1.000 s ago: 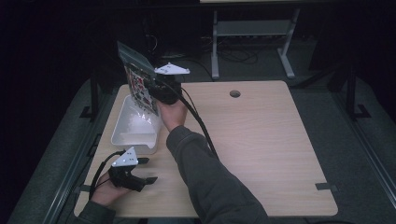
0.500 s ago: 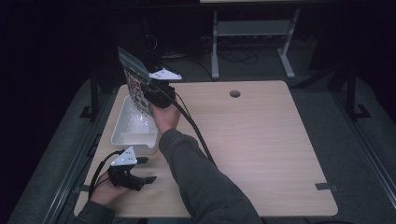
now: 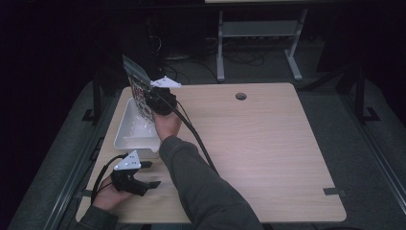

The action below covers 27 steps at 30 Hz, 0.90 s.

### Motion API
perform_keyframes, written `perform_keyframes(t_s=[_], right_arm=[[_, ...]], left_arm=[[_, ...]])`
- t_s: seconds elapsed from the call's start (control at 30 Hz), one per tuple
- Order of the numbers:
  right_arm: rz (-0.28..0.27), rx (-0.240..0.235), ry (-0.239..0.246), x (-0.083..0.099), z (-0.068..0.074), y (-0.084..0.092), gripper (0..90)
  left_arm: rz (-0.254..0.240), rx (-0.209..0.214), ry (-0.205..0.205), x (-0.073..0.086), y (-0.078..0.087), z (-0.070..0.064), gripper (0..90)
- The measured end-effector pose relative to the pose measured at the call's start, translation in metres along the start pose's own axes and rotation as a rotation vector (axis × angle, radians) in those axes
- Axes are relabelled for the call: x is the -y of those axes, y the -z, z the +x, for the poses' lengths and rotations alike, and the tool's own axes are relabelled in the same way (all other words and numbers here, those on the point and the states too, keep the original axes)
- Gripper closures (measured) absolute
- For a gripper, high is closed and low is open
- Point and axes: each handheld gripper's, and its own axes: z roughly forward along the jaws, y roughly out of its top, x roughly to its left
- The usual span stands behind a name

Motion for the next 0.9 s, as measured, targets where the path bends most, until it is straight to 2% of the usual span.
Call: perform_keyframes(t_s=[0.53, 0.9], right_arm=[[-0.016, 0.034, -0.038, 0.008, 0.003, -0.005, 75.1], [0.003, 0.031, -0.024, 0.019, 0.001, -0.007, 74.4]], left_arm=[[-0.002, 0.003, -0.002, 0.0, 0.0, 0.0, 19.6], [-0.002, 0.001, 0.002, 0.0, 0.0, 0.0, 19.7]])
